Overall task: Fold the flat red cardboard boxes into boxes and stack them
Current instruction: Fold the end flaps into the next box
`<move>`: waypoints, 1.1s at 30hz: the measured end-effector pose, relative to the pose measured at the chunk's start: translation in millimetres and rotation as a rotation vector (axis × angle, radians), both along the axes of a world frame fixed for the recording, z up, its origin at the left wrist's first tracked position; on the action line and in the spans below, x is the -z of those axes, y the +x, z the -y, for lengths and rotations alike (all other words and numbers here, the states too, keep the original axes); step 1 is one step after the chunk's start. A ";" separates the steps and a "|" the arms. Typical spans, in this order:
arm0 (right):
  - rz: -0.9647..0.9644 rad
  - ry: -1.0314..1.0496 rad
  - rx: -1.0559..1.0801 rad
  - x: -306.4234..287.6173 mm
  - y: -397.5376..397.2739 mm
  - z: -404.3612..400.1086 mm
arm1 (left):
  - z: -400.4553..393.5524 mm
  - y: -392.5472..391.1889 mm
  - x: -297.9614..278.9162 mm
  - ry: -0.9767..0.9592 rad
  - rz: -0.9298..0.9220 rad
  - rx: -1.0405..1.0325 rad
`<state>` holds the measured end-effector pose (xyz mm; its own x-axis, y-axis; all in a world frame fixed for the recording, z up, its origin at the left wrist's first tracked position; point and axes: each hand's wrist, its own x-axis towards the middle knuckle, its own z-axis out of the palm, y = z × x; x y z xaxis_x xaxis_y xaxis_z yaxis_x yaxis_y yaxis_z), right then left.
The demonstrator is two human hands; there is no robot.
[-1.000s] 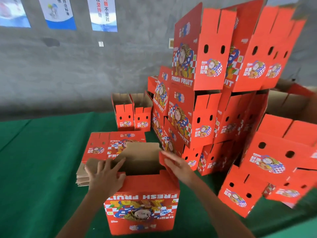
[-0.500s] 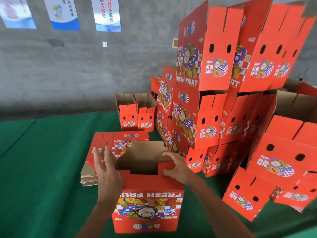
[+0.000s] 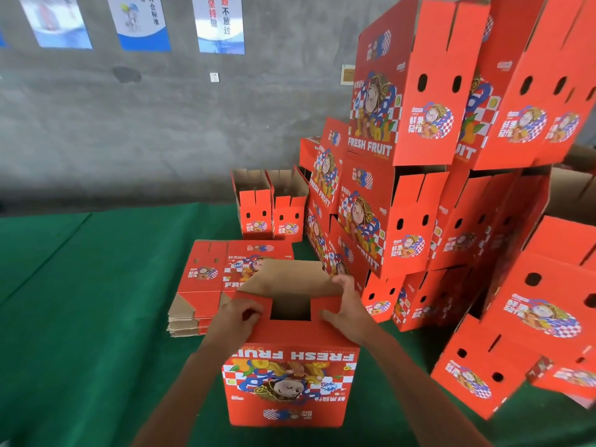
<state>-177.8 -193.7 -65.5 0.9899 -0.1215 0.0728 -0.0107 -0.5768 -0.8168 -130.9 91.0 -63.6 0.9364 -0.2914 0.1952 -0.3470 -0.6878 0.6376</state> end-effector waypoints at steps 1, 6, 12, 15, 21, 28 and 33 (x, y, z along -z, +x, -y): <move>0.021 0.023 -0.020 -0.7 -0.9 -0.5 | 0.3 0.3 -0.4 -0.001 -0.017 -0.016; 0.188 0.052 -0.058 5.0 -5.8 7.2 | 3.9 -1.8 -0.7 -0.011 -0.055 -0.081; 0.097 0.072 -0.041 9.9 -7.1 3.9 | 1.5 -0.5 -3.1 0.148 -0.079 0.085; 0.007 -0.034 -0.114 9.7 -6.2 6.9 | 3.5 -1.1 -8.0 0.125 -0.189 0.058; -0.086 -0.188 -0.122 3.1 -4.8 6.9 | 11.3 2.3 -9.1 0.400 -0.335 -0.028; -0.122 -0.546 -0.051 -5.3 3.4 -12.3 | 24.4 6.7 -6.7 0.486 -0.292 -0.198; -0.103 -0.387 -0.071 -3.1 -1.1 -8.9 | 19.8 5.6 -1.2 0.467 -0.164 -0.221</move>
<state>-178.9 -184.8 -62.3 0.9994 -0.0357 -0.0001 -0.0302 -0.8438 -0.5358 -125.2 71.2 -62.5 0.9926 -0.1045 -0.0620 -0.0832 -0.9562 0.2806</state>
